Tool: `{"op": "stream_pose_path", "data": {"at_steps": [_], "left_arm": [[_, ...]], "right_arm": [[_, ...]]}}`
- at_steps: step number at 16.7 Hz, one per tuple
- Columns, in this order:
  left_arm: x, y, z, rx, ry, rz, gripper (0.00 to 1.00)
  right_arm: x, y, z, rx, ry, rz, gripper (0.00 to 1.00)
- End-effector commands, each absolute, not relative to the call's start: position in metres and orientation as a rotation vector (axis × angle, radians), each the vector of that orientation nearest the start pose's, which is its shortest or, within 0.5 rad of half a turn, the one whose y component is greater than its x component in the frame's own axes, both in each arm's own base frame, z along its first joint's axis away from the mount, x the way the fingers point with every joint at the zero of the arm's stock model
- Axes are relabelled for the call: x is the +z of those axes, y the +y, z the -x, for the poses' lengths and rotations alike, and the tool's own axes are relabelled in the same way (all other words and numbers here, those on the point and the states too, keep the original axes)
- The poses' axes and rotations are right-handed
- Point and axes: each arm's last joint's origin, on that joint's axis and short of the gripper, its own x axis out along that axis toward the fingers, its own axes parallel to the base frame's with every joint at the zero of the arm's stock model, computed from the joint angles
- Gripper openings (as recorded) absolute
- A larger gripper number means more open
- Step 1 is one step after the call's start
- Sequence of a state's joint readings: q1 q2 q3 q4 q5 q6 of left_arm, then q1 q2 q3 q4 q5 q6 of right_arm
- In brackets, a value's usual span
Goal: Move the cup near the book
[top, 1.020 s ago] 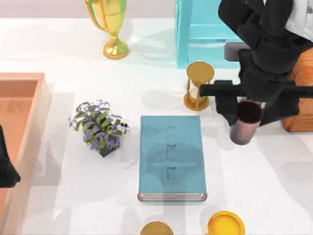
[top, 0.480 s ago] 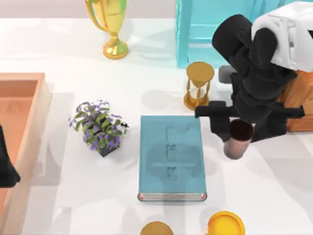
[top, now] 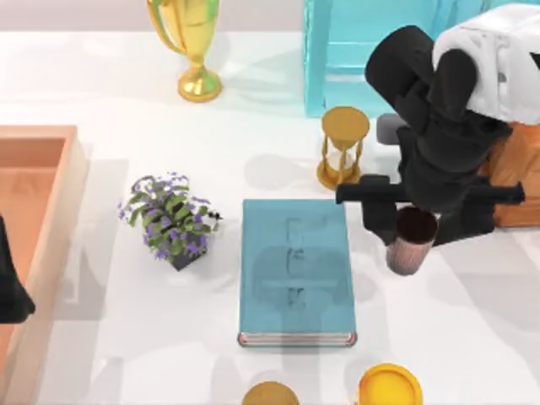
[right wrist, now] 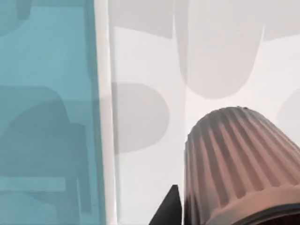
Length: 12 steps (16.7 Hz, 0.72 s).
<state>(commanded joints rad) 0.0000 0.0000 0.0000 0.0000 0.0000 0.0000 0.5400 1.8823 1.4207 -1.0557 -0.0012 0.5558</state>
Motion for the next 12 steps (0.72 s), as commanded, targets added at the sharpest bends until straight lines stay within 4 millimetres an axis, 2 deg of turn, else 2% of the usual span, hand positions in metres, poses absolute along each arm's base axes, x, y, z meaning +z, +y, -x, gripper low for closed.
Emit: {"op": "stream_pose_path", "data": {"at_steps": [6,12], "left_arm": [[0.1600,-0.0012,-0.1057,0.000,0.000,0.000,1.00],[0.1600,-0.0012,-0.1057,0.000,0.000,0.000,1.00]], "right_arm": [[0.1969,0.1869,-0.3055,0.015,1.526,-0.031,0.98],[0.1969,0.1869,-0.3055,0.015,1.526,-0.031,1.00]]}}
